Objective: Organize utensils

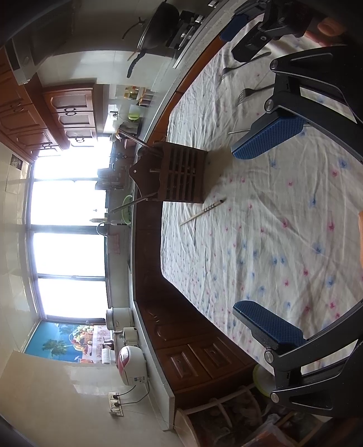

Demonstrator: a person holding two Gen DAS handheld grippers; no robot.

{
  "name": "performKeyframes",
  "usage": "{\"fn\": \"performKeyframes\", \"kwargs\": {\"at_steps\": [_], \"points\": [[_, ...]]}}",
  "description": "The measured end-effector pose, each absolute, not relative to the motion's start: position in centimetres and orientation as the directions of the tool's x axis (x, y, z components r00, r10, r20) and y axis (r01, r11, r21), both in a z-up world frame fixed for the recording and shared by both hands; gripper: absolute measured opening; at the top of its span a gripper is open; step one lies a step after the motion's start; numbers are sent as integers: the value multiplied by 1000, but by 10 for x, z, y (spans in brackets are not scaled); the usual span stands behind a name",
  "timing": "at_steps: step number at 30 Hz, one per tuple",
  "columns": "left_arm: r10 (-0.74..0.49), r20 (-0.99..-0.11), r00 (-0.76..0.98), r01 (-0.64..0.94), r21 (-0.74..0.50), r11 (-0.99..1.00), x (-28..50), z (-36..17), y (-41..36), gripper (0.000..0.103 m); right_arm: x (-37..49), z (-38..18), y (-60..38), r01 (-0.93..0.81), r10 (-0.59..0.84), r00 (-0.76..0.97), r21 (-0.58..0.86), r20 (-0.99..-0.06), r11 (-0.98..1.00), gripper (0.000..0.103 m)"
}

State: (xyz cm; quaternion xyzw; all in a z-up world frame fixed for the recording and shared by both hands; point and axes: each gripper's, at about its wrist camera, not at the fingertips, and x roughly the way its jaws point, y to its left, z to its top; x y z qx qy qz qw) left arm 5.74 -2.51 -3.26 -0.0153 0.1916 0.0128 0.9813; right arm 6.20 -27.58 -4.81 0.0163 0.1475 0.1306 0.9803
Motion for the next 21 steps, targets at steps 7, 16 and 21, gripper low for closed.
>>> {"fn": "performKeyframes", "kwargs": {"at_steps": [7,16,21], "points": [[12,-373,928,-23,-25,999,56,-31,-28,103,62,-48,-276,-251,261,922,71,-285,965,103],[9,-375,927,-18,-19,1000,55,-31,-30,103,62,-47,-277,-252,261,924,71,-281,965,103],[2,-386,923,-13,-26,1000,57,-32,-30,103,62,-46,-277,-251,261,923,73,-282,965,103]]}}
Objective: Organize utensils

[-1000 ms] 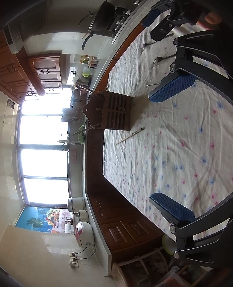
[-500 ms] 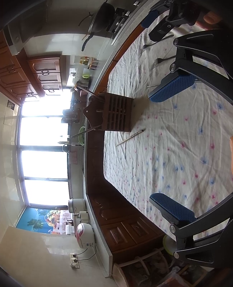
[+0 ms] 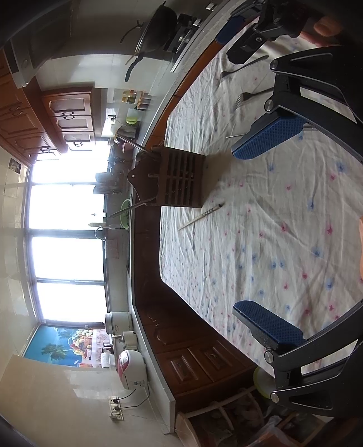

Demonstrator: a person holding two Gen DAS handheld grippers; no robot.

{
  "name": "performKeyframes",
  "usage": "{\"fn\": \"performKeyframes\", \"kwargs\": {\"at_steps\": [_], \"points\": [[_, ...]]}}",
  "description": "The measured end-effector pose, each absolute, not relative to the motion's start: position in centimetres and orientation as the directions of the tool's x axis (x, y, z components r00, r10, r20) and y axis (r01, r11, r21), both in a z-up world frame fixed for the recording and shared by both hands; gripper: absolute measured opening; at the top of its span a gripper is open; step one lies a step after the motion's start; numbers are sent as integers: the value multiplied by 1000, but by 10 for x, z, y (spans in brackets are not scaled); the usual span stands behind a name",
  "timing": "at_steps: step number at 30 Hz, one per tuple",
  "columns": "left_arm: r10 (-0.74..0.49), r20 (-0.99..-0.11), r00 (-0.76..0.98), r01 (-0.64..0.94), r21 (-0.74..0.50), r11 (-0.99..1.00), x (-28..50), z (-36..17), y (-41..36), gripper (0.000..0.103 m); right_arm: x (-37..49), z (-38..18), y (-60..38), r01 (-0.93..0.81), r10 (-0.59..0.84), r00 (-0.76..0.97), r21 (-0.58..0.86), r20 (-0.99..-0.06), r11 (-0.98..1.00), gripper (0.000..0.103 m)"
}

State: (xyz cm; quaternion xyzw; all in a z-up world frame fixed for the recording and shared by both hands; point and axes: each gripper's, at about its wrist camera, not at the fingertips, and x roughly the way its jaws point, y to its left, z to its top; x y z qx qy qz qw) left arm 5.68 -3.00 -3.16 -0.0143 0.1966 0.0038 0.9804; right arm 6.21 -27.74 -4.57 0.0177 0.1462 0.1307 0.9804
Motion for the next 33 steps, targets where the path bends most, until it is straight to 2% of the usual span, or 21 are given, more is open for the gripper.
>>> {"fn": "performKeyframes", "kwargs": {"at_steps": [33], "points": [[11,-359,933,-13,-3,1000,55,-28,-33,103,61,-38,-275,-254,264,926,73,-270,964,103]]}}
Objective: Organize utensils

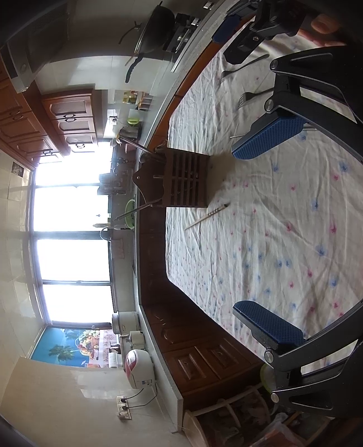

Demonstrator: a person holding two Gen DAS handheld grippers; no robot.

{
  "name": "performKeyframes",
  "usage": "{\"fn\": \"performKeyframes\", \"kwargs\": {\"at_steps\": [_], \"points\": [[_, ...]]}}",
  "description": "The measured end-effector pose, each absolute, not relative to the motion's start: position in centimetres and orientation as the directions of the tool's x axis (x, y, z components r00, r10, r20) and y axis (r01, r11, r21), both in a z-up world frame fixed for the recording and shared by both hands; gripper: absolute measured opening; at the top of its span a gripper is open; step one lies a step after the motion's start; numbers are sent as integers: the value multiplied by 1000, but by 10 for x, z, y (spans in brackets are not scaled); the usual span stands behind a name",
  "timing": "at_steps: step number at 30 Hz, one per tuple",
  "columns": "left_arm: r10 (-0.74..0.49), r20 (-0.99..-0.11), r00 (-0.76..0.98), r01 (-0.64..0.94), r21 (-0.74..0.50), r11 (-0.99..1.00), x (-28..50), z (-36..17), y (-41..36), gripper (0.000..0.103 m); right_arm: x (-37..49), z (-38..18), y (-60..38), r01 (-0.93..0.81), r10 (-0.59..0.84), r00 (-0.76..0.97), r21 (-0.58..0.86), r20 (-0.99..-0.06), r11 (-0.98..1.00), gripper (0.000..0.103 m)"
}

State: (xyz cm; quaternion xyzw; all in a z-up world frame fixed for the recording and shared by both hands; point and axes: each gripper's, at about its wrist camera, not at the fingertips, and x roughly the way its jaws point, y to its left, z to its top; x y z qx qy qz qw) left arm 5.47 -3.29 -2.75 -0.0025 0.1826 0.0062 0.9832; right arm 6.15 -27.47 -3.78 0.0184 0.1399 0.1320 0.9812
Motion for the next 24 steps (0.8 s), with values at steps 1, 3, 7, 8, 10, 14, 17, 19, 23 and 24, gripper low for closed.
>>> {"fn": "performKeyframes", "kwargs": {"at_steps": [1,3,7,8,10,14,17,19,23,24], "points": [[10,-360,933,-12,-3,1000,55,-28,-33,103,62,-38,-275,-253,264,926,73,-270,965,103],[11,-360,933,-13,-3,1000,55,-28,-33,103,62,-37,-275,-253,264,927,74,-268,965,103],[11,-360,933,-12,-2,1000,55,-27,-33,103,62,-37,-275,-253,264,927,74,-267,965,103],[10,-359,933,-12,-1,1000,55,-27,-33,103,61,-36,-275,-253,264,927,74,-267,965,103],[10,-357,934,-11,0,1000,55,-27,-33,103,61,-36,-275,-253,264,927,74,-266,965,103],[8,-356,934,-10,-2,1000,54,-27,-33,103,61,-36,-275,-253,263,928,75,-265,965,103],[8,-355,935,-10,-3,1000,54,-27,-33,103,61,-35,-275,-252,263,928,76,-263,965,103],[7,-356,935,-8,-2,1000,54,-26,-33,103,61,-34,-275,-252,263,928,77,-263,965,103],[1,-357,934,-2,-5,1000,55,-25,-34,103,61,-35,-275,-251,263,929,77,-262,965,103],[0,-358,934,-2,-5,1000,56,-25,-34,103,61,-35,-275,-252,263,928,77,-263,965,103]]}}
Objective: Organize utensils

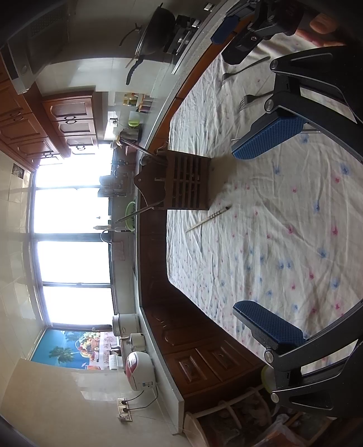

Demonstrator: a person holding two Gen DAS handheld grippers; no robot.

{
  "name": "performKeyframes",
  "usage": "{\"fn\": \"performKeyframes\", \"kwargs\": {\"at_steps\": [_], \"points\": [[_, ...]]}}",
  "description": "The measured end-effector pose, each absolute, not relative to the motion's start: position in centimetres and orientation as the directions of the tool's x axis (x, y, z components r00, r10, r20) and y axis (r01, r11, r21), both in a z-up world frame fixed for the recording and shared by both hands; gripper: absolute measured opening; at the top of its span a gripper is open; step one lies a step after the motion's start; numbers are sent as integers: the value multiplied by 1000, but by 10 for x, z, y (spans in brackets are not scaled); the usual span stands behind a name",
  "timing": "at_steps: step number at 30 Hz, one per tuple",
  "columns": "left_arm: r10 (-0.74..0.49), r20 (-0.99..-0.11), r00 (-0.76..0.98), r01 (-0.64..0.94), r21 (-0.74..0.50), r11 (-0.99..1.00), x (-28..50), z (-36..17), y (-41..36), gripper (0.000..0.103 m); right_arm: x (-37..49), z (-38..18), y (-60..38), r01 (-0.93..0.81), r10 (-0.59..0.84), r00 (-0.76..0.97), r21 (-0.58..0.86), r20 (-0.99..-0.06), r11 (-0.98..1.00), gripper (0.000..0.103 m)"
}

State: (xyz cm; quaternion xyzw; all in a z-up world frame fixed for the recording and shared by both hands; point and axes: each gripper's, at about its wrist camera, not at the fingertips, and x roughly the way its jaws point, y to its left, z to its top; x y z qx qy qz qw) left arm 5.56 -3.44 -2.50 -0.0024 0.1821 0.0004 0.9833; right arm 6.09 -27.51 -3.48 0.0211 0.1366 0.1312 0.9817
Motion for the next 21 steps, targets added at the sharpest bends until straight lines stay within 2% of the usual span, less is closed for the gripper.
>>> {"fn": "performKeyframes", "kwargs": {"at_steps": [21], "points": [[-25,-347,937,18,-23,1000,66,-7,-37,103,75,-28,-278,-243,259,926,92,-275,966,103]]}}
